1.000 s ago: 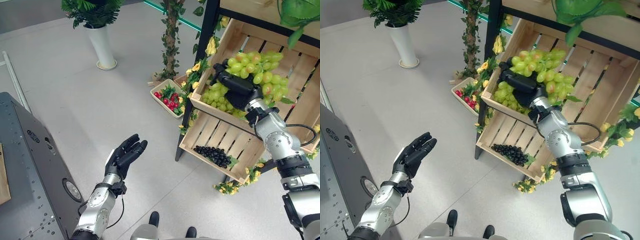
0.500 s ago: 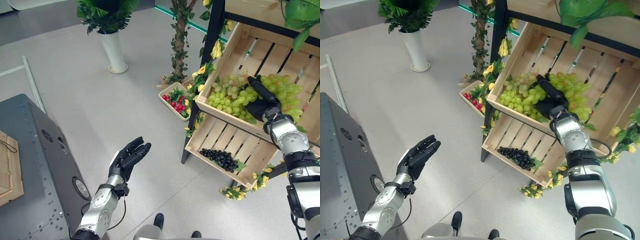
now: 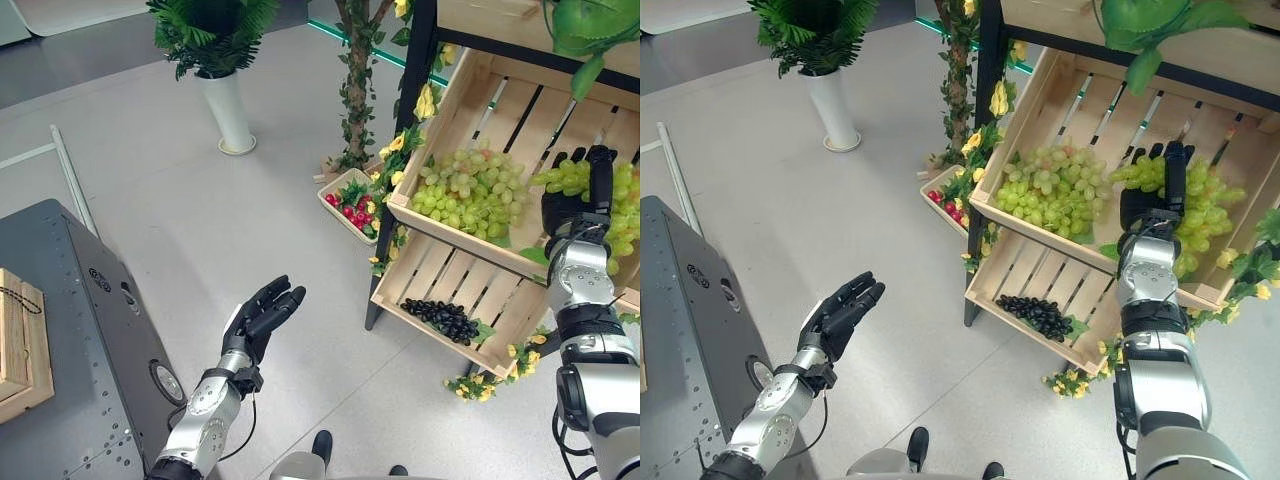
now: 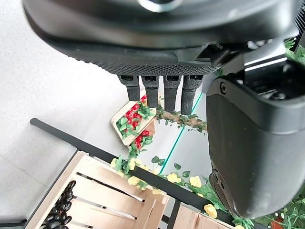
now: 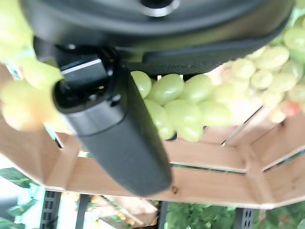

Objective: Pick up the fruits from the basket on one side to the basket on the other side

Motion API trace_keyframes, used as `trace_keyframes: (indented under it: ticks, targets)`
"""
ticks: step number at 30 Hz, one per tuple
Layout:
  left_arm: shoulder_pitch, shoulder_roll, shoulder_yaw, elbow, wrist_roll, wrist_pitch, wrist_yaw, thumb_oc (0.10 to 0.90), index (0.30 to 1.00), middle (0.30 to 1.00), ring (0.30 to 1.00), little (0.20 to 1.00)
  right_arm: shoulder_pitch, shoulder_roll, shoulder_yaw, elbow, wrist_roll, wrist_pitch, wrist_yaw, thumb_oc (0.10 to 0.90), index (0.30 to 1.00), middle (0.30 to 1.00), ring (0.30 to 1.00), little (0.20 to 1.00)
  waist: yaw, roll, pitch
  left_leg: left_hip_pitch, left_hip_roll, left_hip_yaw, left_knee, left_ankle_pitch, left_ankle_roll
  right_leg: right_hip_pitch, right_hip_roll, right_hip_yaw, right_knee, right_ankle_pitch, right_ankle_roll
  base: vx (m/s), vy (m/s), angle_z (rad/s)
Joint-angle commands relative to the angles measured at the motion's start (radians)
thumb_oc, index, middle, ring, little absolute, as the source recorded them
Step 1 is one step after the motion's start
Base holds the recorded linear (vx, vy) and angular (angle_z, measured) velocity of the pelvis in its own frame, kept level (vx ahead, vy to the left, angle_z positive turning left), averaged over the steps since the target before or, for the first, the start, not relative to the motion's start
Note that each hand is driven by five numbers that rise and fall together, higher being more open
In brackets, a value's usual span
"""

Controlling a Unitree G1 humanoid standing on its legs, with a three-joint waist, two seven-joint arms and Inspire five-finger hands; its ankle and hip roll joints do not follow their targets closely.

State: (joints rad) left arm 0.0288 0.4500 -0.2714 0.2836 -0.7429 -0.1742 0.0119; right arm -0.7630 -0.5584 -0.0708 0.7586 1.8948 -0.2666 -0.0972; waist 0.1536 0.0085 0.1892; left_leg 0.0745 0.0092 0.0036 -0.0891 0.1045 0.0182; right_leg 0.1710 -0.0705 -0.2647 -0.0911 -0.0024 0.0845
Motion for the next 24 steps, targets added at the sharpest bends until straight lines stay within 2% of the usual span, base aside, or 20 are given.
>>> trace_keyframes:
  ticks: [1, 5, 6, 11, 18, 24]
  targets:
    - [-0.1, 0.045, -0.051, -0.067, 0.001, -0.079, -0.006, 0.8, 0.9, 0.9, 0.9, 0.9, -0.169, -0.031, 0.029, -0.111, -0.056, -0.008, 0.033, 0.8, 0.9, 0.9, 0.9, 0.9, 0.013, -0.036, -0.136, 0.057, 0.024, 0.025, 0.002, -0.166, -0.038, 0.032, -0.035, -0.035, 0.004, -0.035, -0.031, 0.0, 0.0, 0.0]
    - [-0.098, 0.046, -0.046, -0.066, -0.002, -0.078, -0.01, 0.8, 0.9, 0.9, 0.9, 0.9, -0.165, -0.035, 0.04, -0.119, -0.089, 0.045, 0.031, 0.8, 0.9, 0.9, 0.9, 0.9, 0.01, -0.037, -0.138, 0.056, 0.026, 0.032, 0.002, -0.165, -0.038, 0.028, -0.035, -0.032, 0.004, -0.033, -0.031, 0.0, 0.0, 0.0]
    - [-0.098, 0.045, -0.046, -0.066, -0.001, -0.078, -0.01, 0.8, 0.9, 0.9, 0.9, 0.9, -0.162, -0.04, 0.051, -0.124, -0.131, 0.075, 0.023, 0.8, 0.9, 0.9, 0.9, 0.9, 0.008, -0.038, -0.137, 0.057, 0.026, 0.033, 0.002, -0.164, -0.038, 0.027, -0.036, -0.032, 0.004, -0.032, -0.031, 0.0, 0.0, 0.0]
    - [-0.096, 0.038, -0.042, -0.062, 0.002, -0.082, -0.013, 0.8, 0.9, 0.9, 0.9, 0.9, -0.156, -0.047, 0.089, -0.143, -0.137, 0.147, 0.053, 0.8, 0.9, 0.9, 0.9, 0.9, 0.003, -0.041, -0.134, 0.057, 0.025, 0.037, 0.002, -0.163, -0.038, 0.025, -0.038, -0.029, 0.004, -0.03, -0.029, 0.0, 0.0, 0.0]
    - [-0.099, 0.033, -0.044, -0.066, 0.003, -0.088, -0.011, 0.8, 0.9, 0.9, 0.9, 0.9, -0.15, -0.048, 0.116, -0.198, -0.171, 0.19, 0.061, 0.8, 0.9, 0.9, 0.9, 0.9, 0.0, -0.047, -0.131, 0.06, 0.025, 0.035, 0.002, -0.165, -0.038, 0.027, -0.04, -0.028, 0.004, -0.03, -0.027, 0.0, 0.0, 0.0]
    - [-0.103, 0.022, -0.047, -0.065, 0.018, -0.087, -0.013, 0.8, 0.9, 0.9, 0.9, 0.9, -0.139, -0.035, 0.164, -0.277, -0.29, 0.272, 0.077, 0.8, 0.9, 0.9, 0.9, 0.9, -0.004, -0.054, -0.13, 0.059, 0.026, 0.033, 0.002, -0.164, -0.037, 0.025, -0.04, -0.024, 0.004, -0.028, -0.027, 0.0, 0.0, 0.0]
